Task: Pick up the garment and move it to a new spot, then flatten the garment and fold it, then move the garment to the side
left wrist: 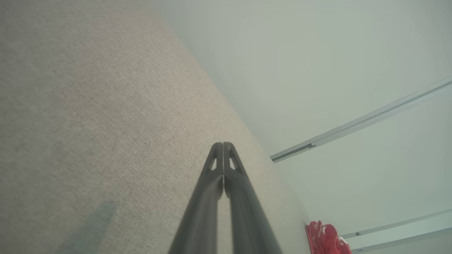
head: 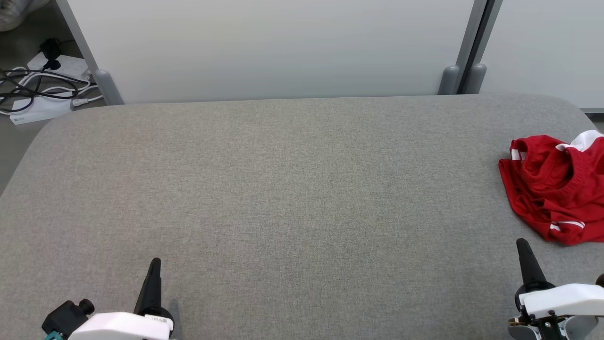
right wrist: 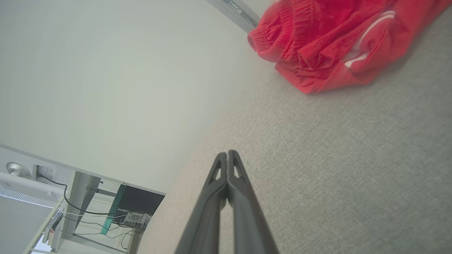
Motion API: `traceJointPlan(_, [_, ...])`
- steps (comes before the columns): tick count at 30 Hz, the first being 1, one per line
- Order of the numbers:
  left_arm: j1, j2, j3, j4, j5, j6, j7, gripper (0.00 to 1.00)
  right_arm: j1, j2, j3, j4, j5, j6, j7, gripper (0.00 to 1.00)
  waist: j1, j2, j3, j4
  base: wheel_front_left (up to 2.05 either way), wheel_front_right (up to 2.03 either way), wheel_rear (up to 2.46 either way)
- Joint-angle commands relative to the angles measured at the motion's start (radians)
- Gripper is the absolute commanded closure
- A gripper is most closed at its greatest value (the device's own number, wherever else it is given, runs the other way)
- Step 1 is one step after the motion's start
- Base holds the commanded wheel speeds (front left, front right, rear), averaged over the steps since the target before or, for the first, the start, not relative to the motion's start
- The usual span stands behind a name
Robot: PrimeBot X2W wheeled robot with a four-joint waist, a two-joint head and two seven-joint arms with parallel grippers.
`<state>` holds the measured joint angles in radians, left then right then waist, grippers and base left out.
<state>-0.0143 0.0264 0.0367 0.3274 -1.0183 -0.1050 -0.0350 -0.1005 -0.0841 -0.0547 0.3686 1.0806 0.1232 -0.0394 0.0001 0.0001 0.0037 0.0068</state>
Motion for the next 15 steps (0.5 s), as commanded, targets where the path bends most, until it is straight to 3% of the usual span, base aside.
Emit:
traceJointPlan(1, [-0.059,0.018,0.025,-0.033,-0.033,-0.009,0.004,1.00,-0.019,-0.006,0.005,-0.037,0.029,0.005,0.012,1.00,-0.0001,-0.0001,0.000,0.000,0.00,0.00,0.00])
traceJointPlan(15, [-0.069,0.019,0.040,-0.047,-0.193,-0.014,0.046,1.00,-0.016,0.005,-0.013,-0.062,0.172,0.005,0.053,1.00,-0.0001,-0.0001,0.000,-0.002,0.00,0.00,0.00])
